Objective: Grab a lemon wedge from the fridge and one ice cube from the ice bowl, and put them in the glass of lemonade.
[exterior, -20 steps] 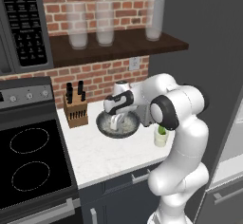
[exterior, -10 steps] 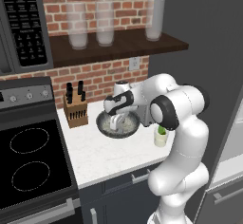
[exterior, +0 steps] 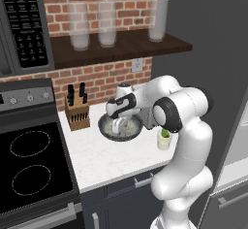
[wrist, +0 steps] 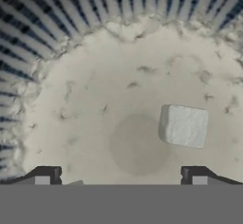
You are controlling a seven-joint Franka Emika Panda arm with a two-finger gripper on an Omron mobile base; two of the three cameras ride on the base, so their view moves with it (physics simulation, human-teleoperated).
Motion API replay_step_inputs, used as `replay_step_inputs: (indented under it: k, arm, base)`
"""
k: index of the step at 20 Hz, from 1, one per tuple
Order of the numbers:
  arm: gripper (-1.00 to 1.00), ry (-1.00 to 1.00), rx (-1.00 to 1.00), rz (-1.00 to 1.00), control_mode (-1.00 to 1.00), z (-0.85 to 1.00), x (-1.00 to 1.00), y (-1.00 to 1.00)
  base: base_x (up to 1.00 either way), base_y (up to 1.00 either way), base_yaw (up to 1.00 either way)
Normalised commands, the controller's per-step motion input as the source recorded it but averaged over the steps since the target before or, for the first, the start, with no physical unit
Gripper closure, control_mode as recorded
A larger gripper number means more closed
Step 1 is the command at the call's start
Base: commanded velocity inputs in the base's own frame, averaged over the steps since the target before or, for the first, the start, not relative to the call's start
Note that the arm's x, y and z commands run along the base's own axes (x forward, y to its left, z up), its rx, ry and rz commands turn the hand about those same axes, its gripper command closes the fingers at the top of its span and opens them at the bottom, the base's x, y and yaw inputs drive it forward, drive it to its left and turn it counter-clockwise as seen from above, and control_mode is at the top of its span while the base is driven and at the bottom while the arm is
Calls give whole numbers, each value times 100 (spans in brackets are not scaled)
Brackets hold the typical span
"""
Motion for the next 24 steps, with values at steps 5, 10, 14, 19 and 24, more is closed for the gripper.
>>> replay_step_inputs:
  k: [5,10,14,19,24]
  arm:
    - [-100,3,0,0,-100,-9,0,0]
    - [-100,1,0,0,-100,-9,0,0]
    - [-100,0,0,0,-100,0,-1,0]
    - [-100,-2,0,0,-100,0,-13,0]
    - [-100,-7,0,0,-100,1,-10,0]
  base:
    - [0,0,0]
    - [0,0,0]
    - [0,0,0]
    - [0,0,0]
    - [0,0,0]
